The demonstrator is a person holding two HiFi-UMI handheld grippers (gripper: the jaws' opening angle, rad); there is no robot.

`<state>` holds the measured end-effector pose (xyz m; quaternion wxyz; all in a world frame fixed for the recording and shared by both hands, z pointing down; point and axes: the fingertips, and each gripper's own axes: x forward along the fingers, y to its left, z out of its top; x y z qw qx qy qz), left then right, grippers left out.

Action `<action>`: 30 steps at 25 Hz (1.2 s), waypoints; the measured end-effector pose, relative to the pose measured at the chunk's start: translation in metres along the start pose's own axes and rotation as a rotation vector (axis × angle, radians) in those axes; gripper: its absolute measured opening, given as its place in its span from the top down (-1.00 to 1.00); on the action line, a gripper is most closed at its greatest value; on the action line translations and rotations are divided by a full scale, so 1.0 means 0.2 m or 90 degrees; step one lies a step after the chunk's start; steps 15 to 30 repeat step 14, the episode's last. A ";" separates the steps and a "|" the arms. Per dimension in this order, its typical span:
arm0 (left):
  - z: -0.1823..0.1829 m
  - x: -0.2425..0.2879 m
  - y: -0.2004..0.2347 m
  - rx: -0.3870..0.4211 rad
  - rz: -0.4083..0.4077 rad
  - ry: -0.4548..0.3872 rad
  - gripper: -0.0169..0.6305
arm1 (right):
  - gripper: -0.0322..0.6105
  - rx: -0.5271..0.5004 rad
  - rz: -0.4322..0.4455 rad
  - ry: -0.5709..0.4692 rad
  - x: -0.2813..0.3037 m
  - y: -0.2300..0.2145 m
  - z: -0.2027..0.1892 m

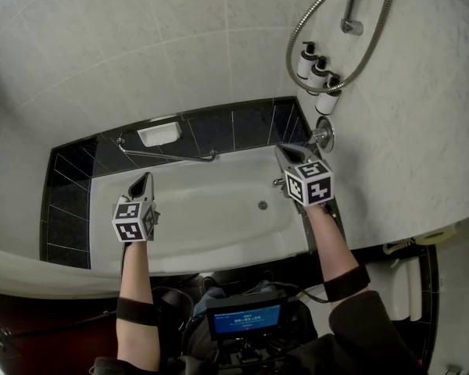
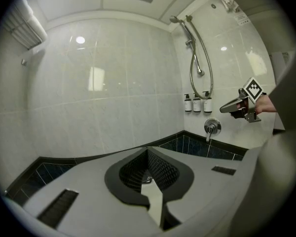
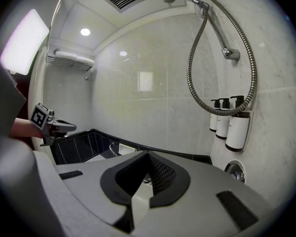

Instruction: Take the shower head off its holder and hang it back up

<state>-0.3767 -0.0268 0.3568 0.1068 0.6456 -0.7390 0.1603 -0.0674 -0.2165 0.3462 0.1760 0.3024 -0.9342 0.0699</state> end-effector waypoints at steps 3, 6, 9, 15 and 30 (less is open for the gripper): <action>0.00 -0.01 -0.01 -0.001 0.002 0.001 0.93 | 0.85 0.001 -0.001 0.001 0.00 0.00 0.00; -0.01 -0.01 0.00 -0.001 0.002 0.002 0.93 | 0.85 0.002 0.002 0.002 0.00 0.01 -0.01; -0.03 -0.02 0.00 0.001 0.003 0.007 0.93 | 0.85 0.001 0.005 0.005 0.01 0.01 -0.01; -0.04 -0.02 -0.02 0.001 -0.001 0.005 0.93 | 0.85 0.003 0.007 0.007 0.01 0.01 -0.03; -0.04 -0.02 -0.02 0.001 -0.001 0.005 0.93 | 0.85 0.003 0.007 0.007 0.01 0.01 -0.03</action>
